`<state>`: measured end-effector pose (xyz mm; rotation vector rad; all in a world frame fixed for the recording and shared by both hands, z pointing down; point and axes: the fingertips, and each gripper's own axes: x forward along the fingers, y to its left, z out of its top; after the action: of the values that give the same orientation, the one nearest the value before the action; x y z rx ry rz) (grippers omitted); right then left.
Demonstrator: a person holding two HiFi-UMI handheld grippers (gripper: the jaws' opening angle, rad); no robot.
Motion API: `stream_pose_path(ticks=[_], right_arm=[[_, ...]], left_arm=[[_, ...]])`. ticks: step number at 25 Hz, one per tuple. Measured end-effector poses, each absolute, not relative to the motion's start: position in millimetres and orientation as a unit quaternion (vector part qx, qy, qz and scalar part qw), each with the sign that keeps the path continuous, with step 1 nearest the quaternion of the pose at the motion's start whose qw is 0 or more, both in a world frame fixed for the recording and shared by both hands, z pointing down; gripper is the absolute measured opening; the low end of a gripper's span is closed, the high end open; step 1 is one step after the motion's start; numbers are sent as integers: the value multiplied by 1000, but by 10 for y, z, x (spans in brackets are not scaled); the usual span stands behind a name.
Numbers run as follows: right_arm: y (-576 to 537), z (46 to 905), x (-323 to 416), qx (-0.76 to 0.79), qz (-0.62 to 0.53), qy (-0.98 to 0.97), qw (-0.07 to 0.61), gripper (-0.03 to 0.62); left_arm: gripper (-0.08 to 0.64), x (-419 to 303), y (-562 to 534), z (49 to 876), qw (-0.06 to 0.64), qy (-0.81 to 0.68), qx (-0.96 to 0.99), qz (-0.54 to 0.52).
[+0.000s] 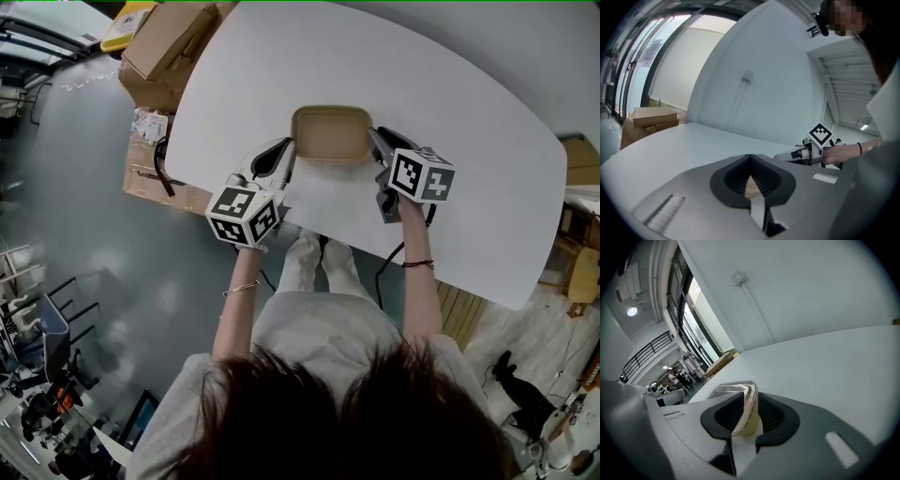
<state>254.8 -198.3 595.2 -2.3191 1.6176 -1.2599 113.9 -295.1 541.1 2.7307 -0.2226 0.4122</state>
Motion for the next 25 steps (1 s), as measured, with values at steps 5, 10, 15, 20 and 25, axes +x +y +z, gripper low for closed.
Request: stream_pose_path(ticks=[5,10,15,20,25], right_arm=[[-2013,6011,2558,-753,-413,513,12,83],[-2020,6015,2551,-754,-415,509,21,69],[-2025,6050,2555,-755,-419,504,25,67],[-2033,6035,2564,-757,-422,498,29,61],[-2014,6020,2597,-760,-427,488,43,51]], left_arm=[[-9,1125,-2994,5413,188,-80,968,146],[-9,1105,-2993,5418,190,-83,967,145],[-9,1105,-3006,5432,191,-84,967,145],[-9,1103,-3004,5419,189,-85,968,145],[-9,1113,-2986,5395,189,-87,967,144]])
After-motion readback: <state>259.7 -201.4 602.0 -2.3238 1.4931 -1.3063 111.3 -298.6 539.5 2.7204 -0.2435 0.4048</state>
